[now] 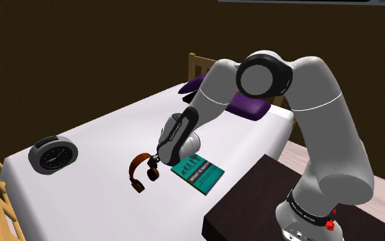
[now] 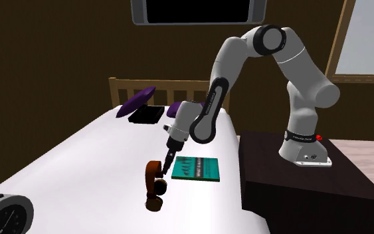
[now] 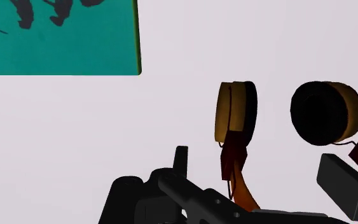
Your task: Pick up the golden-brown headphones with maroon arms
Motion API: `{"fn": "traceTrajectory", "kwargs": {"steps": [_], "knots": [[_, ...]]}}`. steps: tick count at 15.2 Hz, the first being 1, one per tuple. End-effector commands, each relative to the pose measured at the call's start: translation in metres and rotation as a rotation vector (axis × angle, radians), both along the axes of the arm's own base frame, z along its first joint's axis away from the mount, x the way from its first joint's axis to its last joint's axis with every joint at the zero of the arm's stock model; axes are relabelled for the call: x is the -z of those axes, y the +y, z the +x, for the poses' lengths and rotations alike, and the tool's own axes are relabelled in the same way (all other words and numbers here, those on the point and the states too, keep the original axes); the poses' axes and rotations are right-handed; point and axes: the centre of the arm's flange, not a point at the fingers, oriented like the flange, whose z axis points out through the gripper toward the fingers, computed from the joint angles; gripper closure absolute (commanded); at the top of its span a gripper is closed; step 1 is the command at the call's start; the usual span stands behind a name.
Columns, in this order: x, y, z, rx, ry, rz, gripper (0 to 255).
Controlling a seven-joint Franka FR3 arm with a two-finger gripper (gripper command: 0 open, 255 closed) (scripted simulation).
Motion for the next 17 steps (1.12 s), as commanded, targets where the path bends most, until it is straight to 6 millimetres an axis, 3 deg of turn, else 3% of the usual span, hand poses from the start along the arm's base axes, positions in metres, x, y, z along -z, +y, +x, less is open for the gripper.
{"fn": "traceTrajectory", "kwargs": {"steps": [1,7,9,10,17], "knots": [[0.011,0.004,0.006,-0.001,-0.007,0.003,0],[0.046,0.004,0.006,-0.001,-0.007,0.003,0],[0.046,0.004,0.006,-0.001,-0.007,0.003,0],[0.046,0.004,0.006,-0.001,-0.007,0.003,255],[0.046,0.004,0.006,-0.001,-0.007,0.003,255]]}}
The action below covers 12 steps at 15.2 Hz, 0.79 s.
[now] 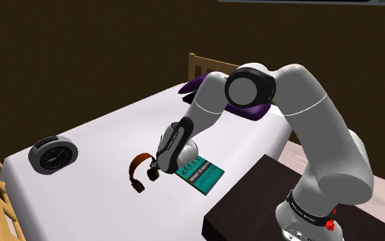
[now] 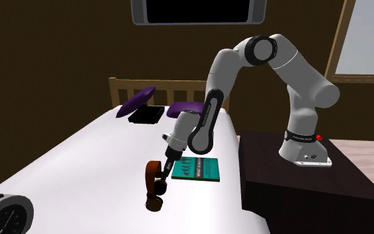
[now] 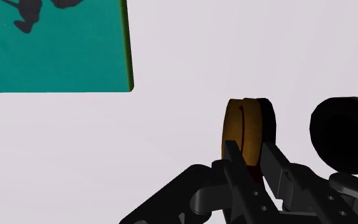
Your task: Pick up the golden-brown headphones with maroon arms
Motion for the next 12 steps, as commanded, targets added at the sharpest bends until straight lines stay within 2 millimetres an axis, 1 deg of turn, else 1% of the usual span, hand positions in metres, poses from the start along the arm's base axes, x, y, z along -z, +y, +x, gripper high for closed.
{"fn": "traceTrajectory", "kwargs": {"steps": [1,2,12], "knots": [[0.000,0.000,0.000,0.000,0.000,0.000,255],[0.000,0.000,0.000,0.000,0.000,0.000,255],[-0.053,0.000,0.000,0.000,0.000,0.000,255]]}}
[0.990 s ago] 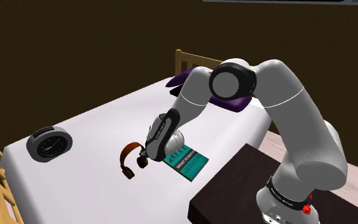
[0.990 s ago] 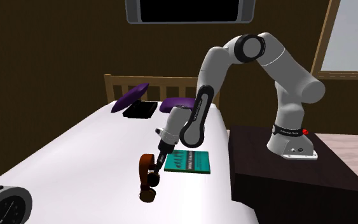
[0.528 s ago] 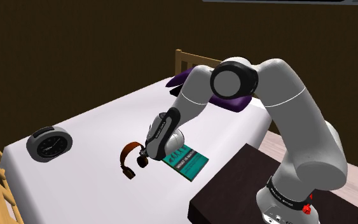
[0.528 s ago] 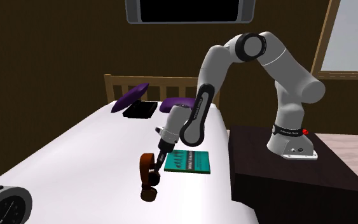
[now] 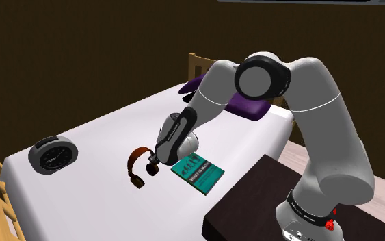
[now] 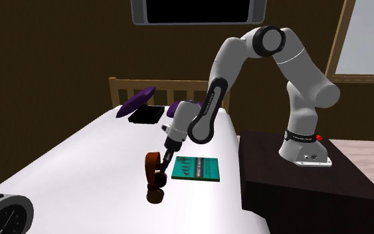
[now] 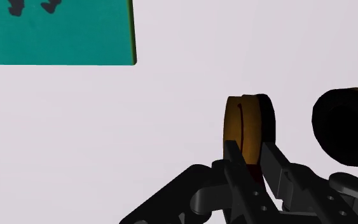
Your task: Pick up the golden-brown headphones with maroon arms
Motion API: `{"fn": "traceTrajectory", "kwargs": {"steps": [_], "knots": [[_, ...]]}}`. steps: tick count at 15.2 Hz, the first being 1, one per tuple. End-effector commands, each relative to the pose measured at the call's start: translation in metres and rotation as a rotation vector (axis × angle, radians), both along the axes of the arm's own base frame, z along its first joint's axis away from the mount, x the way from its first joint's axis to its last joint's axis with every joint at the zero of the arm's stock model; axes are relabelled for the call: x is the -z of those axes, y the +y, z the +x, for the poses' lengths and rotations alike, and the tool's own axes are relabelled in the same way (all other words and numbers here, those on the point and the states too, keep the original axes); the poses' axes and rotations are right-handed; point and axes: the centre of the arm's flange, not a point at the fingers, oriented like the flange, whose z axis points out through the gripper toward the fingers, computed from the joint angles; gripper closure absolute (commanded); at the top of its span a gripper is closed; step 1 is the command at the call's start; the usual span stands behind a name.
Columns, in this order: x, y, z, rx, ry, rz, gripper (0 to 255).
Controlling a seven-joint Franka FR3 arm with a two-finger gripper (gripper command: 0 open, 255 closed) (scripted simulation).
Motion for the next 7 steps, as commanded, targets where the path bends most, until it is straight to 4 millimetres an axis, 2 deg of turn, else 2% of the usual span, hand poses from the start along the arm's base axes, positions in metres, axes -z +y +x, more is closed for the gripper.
{"fn": "traceTrajectory", "kwargs": {"steps": [1,5,7], "knots": [[-0.011,-0.001,-0.002,0.000,0.000,0.000,255],[-0.032,-0.001,-0.002,0.000,0.000,0.000,255],[-0.033,-0.001,-0.002,0.000,0.000,0.000,255]]}}
